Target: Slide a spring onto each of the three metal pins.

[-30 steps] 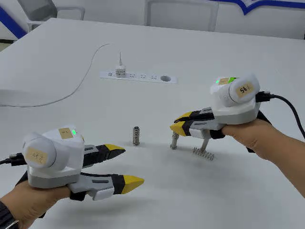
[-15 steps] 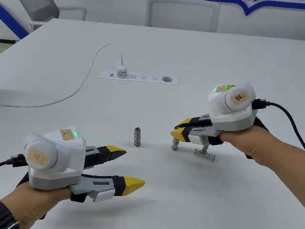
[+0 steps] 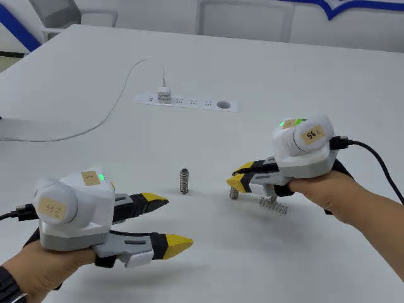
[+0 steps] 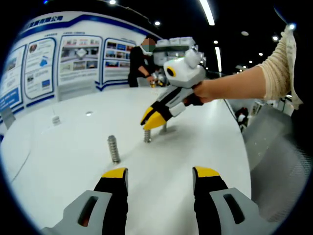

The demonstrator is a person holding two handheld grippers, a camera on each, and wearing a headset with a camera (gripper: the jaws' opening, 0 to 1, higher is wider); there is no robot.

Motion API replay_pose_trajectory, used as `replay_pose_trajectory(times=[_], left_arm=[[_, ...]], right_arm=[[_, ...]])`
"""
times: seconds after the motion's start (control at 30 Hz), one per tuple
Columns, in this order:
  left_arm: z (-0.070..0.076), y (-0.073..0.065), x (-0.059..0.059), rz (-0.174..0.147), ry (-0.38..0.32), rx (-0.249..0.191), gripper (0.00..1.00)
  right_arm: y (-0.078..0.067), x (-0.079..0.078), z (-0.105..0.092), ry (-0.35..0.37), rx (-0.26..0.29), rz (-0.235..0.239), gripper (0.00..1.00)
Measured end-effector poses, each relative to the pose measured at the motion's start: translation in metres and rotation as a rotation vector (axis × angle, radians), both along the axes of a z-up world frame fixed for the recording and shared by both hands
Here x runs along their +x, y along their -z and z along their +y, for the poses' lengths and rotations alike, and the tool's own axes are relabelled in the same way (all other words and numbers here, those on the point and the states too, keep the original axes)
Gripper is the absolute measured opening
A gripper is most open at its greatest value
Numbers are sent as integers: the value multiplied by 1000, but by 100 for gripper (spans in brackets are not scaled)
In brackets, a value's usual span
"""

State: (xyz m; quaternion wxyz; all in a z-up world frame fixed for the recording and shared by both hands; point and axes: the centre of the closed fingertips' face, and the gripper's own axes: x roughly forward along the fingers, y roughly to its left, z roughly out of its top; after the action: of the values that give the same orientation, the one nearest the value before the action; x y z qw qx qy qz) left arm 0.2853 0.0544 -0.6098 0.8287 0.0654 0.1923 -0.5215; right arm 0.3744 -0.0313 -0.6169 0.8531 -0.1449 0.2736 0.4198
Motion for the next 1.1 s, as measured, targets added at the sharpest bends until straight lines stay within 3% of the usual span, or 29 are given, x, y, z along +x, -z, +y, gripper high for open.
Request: replay_pose_trajectory(times=[0.53,1.1], left_arm=[[0,0,1,0,-3,-4,54],[-5,-3,0,-8,7,-6,54]], right_arm=[[5,0,-1,5,-4,7,15],[-8,-8,-15,20,-1,-23,20]])
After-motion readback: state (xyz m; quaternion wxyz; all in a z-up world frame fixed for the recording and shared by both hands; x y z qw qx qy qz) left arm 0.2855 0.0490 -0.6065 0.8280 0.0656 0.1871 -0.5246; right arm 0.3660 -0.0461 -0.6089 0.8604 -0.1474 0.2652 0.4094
